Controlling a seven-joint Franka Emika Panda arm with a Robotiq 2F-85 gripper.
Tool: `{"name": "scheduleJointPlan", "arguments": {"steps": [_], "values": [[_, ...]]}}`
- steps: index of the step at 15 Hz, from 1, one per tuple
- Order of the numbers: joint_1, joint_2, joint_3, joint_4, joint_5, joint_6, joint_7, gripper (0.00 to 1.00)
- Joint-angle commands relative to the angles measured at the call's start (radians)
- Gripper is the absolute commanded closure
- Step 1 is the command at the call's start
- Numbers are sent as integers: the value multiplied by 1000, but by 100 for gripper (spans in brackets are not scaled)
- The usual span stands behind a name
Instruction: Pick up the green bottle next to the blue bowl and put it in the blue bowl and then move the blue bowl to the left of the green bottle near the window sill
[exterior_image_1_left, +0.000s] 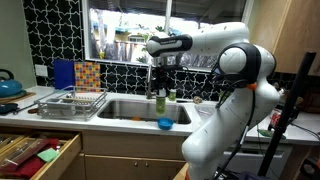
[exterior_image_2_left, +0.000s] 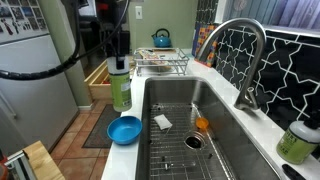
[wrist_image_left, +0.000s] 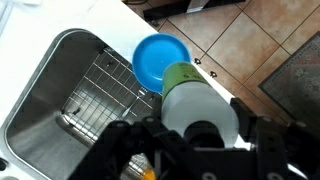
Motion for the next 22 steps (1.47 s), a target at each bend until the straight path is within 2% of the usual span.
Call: {"name": "scheduleJointPlan", "arguments": {"steps": [1, 4, 8, 20, 21, 22], "values": [[-9, -35, -27, -68, -22, 18, -40, 57], [-14, -36, -35, -106, -15, 27, -28, 57], [-27, -37, -41, -160, -76, 85, -32, 57], [-53, -30, -50, -236, -46, 204, 22, 57], [-56, -29, -46, -235, -49, 202, 34, 10], [-57, -28, -45, -233, -49, 200, 42, 8]]}}
